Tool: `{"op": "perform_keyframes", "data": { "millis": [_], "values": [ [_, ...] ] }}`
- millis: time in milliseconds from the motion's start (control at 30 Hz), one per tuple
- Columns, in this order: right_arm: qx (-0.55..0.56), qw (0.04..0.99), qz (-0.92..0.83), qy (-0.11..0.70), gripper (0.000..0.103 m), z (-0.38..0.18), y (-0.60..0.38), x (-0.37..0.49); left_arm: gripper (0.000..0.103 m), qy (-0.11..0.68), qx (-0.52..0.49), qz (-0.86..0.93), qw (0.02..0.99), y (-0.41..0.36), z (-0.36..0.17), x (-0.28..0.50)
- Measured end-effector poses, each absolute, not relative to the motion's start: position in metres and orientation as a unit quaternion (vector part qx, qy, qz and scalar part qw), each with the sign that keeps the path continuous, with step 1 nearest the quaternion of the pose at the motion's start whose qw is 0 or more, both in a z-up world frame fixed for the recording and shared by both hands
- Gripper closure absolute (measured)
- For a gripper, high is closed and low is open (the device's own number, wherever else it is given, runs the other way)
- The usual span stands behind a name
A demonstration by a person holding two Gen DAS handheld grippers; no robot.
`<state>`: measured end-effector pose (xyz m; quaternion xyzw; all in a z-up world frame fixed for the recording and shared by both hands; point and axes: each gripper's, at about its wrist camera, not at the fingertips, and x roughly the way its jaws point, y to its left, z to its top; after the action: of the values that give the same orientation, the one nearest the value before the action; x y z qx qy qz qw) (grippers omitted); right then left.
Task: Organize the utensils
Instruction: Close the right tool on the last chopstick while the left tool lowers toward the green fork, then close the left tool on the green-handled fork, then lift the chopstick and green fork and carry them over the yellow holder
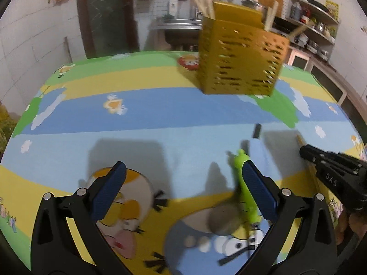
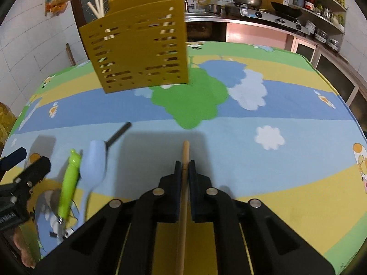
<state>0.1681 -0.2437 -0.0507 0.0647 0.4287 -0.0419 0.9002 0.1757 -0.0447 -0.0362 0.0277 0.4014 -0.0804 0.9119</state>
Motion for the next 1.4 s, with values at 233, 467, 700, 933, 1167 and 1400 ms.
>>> {"op": "perform_keyframes", "data": {
  "millis": [233,467,700,933,1167,1400],
  "values": [
    [0.075,0.902,-0.036,0.425,0.096,-0.053,-0.257,0.161,0.013,0.408,0.051,-0.091,0.907,-0.067,-0.040,0.165],
    [0.075,0.903,-0.034,0.421,0.096,-0.054,-0.258,0.161,0.033,0.432,0.062,-0.089,0.895,-0.076,-0.050,0.166],
    [0.074,0.902,-0.035,0.423,0.096,-0.054,-0.258,0.161,0.044,0.456,0.066,-0.103,0.882,-0.090,-0.056,0.174],
    [0.066,0.896,-0.044,0.437,0.096,-0.053,-0.255,0.167,0.064,0.472,0.057,-0.116,0.872,-0.094,-0.054,0.191],
    [0.076,0.898,-0.049,0.431,0.097,-0.054,-0.256,0.169,0.084,0.474,0.042,-0.119,0.872,-0.092,-0.053,0.199],
    [0.076,0.907,-0.045,0.411,0.097,-0.045,-0.252,0.161,0.085,0.458,0.037,-0.121,0.880,-0.088,-0.049,0.193]
  ]
}}
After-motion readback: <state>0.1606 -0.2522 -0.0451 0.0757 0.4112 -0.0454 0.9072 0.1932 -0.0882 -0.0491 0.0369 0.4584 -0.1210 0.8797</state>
